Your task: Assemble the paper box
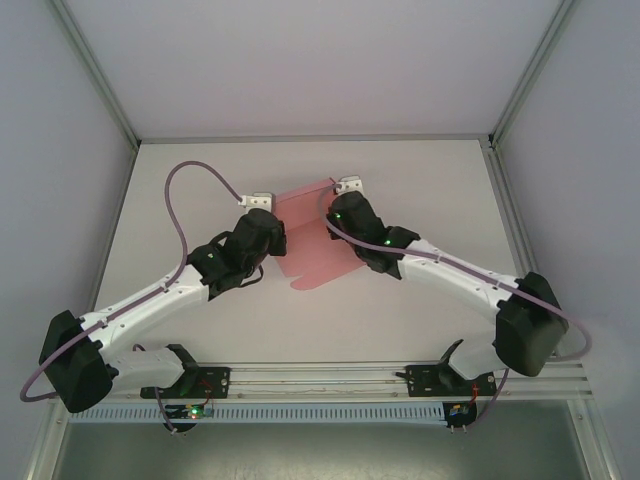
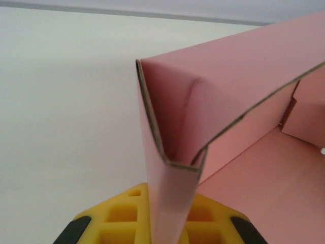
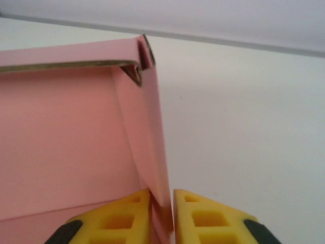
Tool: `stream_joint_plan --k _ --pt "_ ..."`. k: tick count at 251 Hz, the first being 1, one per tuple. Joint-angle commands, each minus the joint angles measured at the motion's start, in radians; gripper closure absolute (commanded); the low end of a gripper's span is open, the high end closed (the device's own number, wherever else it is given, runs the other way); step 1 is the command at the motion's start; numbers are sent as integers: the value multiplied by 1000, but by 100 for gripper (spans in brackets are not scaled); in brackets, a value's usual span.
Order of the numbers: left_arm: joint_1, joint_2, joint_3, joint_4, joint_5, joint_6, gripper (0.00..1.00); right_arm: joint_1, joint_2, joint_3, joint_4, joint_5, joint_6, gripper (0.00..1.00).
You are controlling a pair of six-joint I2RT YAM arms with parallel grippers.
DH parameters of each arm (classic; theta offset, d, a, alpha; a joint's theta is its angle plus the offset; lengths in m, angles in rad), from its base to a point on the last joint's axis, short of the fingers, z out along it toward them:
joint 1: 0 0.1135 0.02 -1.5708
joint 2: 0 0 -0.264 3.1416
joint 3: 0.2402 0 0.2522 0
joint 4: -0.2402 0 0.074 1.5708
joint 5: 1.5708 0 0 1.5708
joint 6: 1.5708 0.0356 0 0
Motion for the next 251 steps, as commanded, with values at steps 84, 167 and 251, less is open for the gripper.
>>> stream_joint_plan --k 84,167,251 --pt "2 -58 -14 35 2 15 100 -83 -127 -86 89 -83 -24 67" --pt "2 -76 -38 61 64 63 100 -181 -166 -85 129 -485 -106 67" --pt "0 -64 -28 45 82 74 100 -210 -151 -67 154 -550 -107 66"
